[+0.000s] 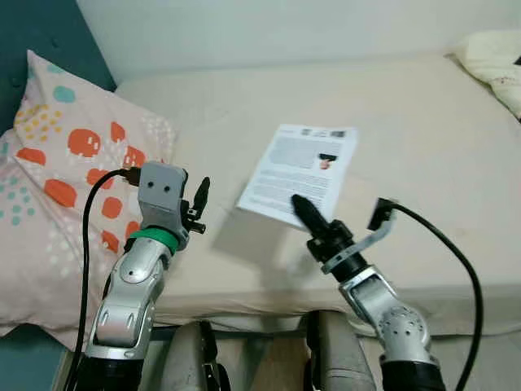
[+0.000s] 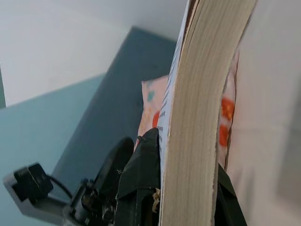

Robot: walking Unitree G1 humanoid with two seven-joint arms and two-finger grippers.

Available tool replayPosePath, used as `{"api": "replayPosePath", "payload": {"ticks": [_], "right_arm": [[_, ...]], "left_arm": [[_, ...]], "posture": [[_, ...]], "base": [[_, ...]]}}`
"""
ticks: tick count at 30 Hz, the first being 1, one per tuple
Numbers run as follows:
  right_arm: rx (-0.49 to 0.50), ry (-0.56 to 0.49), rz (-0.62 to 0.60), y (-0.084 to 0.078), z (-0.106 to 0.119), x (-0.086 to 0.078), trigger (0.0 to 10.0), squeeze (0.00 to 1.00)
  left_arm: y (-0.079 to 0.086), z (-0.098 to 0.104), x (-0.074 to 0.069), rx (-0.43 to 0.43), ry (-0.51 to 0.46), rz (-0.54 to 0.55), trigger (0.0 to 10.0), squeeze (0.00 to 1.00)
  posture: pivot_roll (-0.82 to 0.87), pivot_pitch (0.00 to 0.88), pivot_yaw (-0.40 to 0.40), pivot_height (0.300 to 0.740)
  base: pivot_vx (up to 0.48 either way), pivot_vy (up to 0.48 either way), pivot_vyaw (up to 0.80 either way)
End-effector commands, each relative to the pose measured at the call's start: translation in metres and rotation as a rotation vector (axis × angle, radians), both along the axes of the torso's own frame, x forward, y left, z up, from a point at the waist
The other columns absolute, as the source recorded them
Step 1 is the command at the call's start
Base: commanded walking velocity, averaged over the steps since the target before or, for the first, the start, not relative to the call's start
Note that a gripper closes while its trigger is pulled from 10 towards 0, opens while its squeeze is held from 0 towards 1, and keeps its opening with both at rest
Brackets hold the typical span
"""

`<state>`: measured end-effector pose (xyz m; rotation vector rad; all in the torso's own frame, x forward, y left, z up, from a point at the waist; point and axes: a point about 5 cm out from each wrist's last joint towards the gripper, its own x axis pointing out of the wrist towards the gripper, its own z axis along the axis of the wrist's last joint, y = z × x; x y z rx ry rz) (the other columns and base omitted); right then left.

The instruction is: Clean up the room

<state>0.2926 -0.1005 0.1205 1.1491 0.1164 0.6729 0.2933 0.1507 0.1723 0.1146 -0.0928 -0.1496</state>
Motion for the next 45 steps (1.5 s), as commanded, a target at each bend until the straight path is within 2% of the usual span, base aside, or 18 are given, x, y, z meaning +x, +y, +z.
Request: {"api": "replayPosePath", "payload": {"ticks": [1,2,4,5,8,9,13,15,17,19,23,28,33,35,37,41,42,45], "right_arm": [[-0.013,-0.013,0.072,0.012,0.0,0.0,10.0,0.0],[-0.021,0.014,0.13,0.018,-0.007,0.003,10.0,0.0],[-0.021,0.014,0.13,0.018,-0.007,0.003,10.0,0.0],[-0.047,0.017,0.179,0.023,-0.011,0.004,10.0,0.0],[-0.079,0.005,0.216,0.026,-0.013,0.006,10.0,0.0],[-0.122,0.004,0.246,0.024,-0.017,0.01,10.0,0.0],[-0.167,-0.004,0.28,0.02,-0.02,0.015,10.0,0.0],[-0.225,-0.023,0.318,0.014,-0.022,0.024,10.0,0.0],[-0.236,-0.028,0.324,0.012,-0.021,0.026,10.0,0.0],[-0.258,-0.038,0.316,0.008,-0.019,0.034,10.0,0.0],[-0.261,-0.035,0.296,0.007,-0.016,0.045,10.0,0.0],[-0.236,-0.006,0.283,0.023,-0.011,0.058,10.0,0.0],[-0.231,0.007,0.295,0.039,-0.005,0.062,10.0,0.0],[-0.231,0.007,0.295,0.039,-0.005,0.062,10.0,0.0],[-0.226,0.02,0.287,0.049,-0.001,0.064,10.0,0.0],[-0.222,0.028,0.271,0.051,0.0,0.066,10.0,0.0],[-0.203,0.047,0.232,0.052,0.002,0.069,10.0,1.0],[-0.162,0.086,0.175,0.054,0.005,0.072,10.0,1.0]], "left_arm": [[0.005,-0.003,-0.003,0.025,0.023,0.019,10.0,0.0],[0.008,-0.002,-0.007,0.03,0.024,0.034,10.0,0.0],[0.008,-0.002,-0.007,0.03,0.024,0.034,10.0,0.0],[0.013,0.0,-0.011,0.038,0.023,0.055,10.0,0.0],[0.017,0.002,-0.016,0.045,0.022,0.071,10.0,0.0],[0.021,0.004,-0.021,0.054,0.022,0.087,10.0,0.0],[0.024,0.009,-0.026,0.069,0.011,0.094,10.0,0.0],[0.025,0.021,-0.034,0.088,-0.021,0.101,10.0,0.0],[0.025,0.024,-0.037,0.09,-0.029,0.102,10.0,0.0],[0.024,0.033,-0.043,0.095,-0.052,0.097,10.0,0.0],[0.021,0.045,-0.051,0.109,-0.077,0.082,10.0,0.0],[0.02,0.06,-0.068,0.127,-0.094,0.084,10.0,0.0],[0.019,0.064,-0.077,0.14,-0.095,0.09,10.0,0.0],[0.019,0.064,-0.077,0.14,-0.095,0.09,10.0,0.0],[0.018,0.066,-0.083,0.143,-0.094,0.105,10.0,0.0],[0.018,0.066,-0.086,0.142,-0.094,0.112,10.0,0.0],[0.018,0.067,-0.088,0.141,-0.09,0.12,10.0,0.0],[0.017,0.068,-0.09,0.139,-0.08,0.126,10.0,0.0]], "posture": [[-0.02,0.101,0.108,0.59],[0.0,0.124,0.104,0.59],[0.0,0.124,0.104,0.59],[0.03,0.16,0.098,0.59],[0.05,0.185,0.097,0.59],[0.06,0.21,0.095,0.59],[0.09,0.243,0.087,0.59],[0.13,0.295,0.08,0.59],[0.13,0.295,0.08,0.59],[0.18,0.333,0.083,0.59],[0.21,0.354,0.086,0.59],[0.29,0.397,0.094,0.59],[0.34,0.417,0.085,0.59],[0.34,0.417,0.085,0.59],[0.39,0.423,0.07,0.59],[0.39,0.423,0.069,0.59],[0.4,0.419,0.066,0.59],[0.39,0.412,0.066,0.59]], "base": [[0.0,0.0,0.0],[0.0,0.0,0.0],[0.0,0.0,0.0],[0.0,0.0,0.0],[0.0,0.0,0.0],[0.0,0.0,0.0],[0.0,0.0,0.0],[0.0,0.0,0.0],[0.0,0.0,0.0],[0.0,0.0,0.0],[0.0,0.0,0.0],[0.0,0.0,0.0],[0.0,0.0,0.0],[0.0,0.0,0.0],[0.0,0.0,0.0],[0.0,0.0,0.0],[0.0,0.0,0.0],[0.0,0.0,0.0]]}}
